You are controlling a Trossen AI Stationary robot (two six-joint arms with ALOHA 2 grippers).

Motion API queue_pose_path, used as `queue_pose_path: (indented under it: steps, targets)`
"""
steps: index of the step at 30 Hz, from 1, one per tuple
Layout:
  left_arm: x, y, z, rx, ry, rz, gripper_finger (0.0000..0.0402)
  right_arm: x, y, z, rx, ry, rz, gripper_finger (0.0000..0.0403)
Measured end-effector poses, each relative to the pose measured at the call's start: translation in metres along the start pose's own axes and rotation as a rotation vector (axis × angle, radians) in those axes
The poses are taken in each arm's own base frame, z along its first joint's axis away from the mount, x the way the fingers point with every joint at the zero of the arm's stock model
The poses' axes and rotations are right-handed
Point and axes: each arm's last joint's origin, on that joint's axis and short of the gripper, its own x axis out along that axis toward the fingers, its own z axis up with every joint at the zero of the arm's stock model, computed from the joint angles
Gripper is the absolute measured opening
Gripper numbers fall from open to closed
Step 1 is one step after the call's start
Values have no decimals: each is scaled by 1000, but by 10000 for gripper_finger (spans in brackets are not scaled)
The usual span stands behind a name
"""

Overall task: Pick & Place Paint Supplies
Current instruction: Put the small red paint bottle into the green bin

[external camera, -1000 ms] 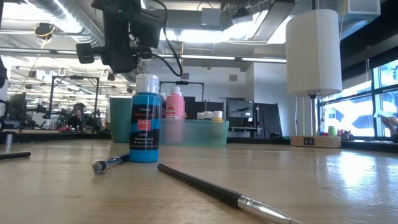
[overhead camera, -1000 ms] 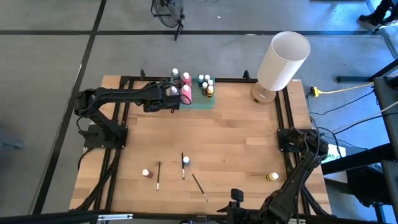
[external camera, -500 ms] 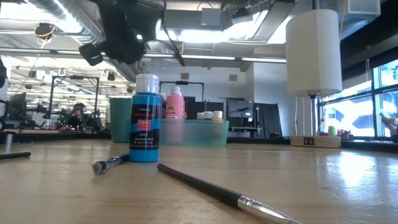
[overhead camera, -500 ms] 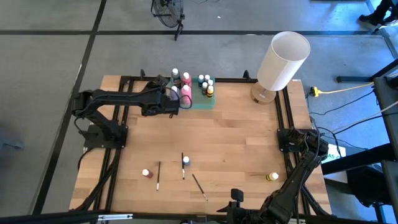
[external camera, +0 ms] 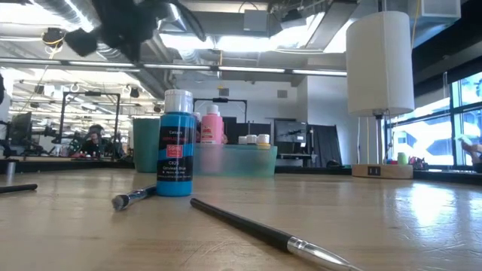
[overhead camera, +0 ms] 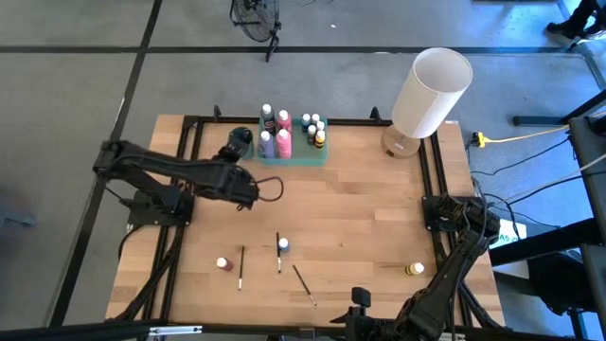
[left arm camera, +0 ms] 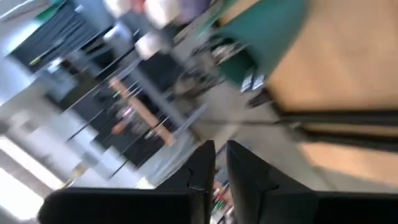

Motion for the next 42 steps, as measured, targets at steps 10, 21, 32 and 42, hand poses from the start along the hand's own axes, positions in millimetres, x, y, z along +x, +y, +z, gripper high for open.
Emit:
queue_pose_path:
  steps: [10, 21, 32, 42]
  targets:
    - [-18, -17, -1, -26, -221, -362, 129, 0, 0, 0, -5, 3, -2, 157]
    - [-53, -42, 4, -38, -352, -521, 153, 0, -1, 0, -77, 3, -7, 157]
    - [-70, -48, -26, -341, -417, -640, 153, 1, -3, -1, -130, 16, -21, 157]
    - [-101, -56, -44, -1005, -478, -1007, 153, 1, -6, -2, -242, 33, -34, 157]
